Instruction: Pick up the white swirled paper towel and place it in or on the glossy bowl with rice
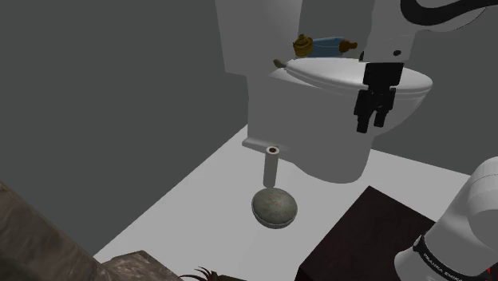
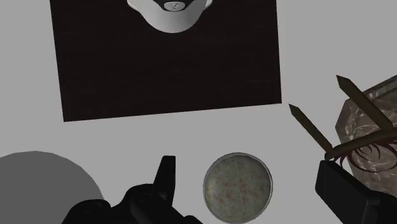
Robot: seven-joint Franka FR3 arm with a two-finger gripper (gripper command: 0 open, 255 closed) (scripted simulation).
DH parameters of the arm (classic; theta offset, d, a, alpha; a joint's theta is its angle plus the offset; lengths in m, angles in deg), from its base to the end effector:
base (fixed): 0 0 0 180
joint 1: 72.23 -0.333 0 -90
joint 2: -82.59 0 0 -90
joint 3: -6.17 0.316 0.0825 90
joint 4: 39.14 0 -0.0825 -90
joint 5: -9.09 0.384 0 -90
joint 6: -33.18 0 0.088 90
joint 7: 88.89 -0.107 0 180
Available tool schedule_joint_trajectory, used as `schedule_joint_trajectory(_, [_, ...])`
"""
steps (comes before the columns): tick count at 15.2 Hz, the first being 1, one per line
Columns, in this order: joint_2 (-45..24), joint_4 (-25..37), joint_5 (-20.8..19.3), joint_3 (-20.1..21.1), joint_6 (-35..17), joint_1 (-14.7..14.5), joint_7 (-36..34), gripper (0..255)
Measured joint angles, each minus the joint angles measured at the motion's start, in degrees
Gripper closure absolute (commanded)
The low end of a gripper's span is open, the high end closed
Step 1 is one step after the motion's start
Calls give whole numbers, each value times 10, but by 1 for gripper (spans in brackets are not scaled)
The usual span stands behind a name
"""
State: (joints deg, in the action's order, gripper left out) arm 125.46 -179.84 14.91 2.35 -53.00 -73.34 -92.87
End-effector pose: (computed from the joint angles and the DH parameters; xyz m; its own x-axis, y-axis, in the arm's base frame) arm 0.3020 -0.0063 0.5281 0.9739 -0.0816 -0.2118 -0.1110 -0.9851 -0.1310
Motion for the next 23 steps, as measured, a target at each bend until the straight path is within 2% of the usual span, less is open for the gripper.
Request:
schedule_joint_trajectory(3, [-18,-4,2,4,-26,-1,-3,0])
schedule_joint_trajectory(7, [-69,-26,0,9,-116,1,-4,0])
schedule_joint_trajectory(14, [-198,-16,2,23,-270,-2,-19,0])
schedule_joint_trajectory(23, [-385,57,-7,32,-427,-1,-41,0])
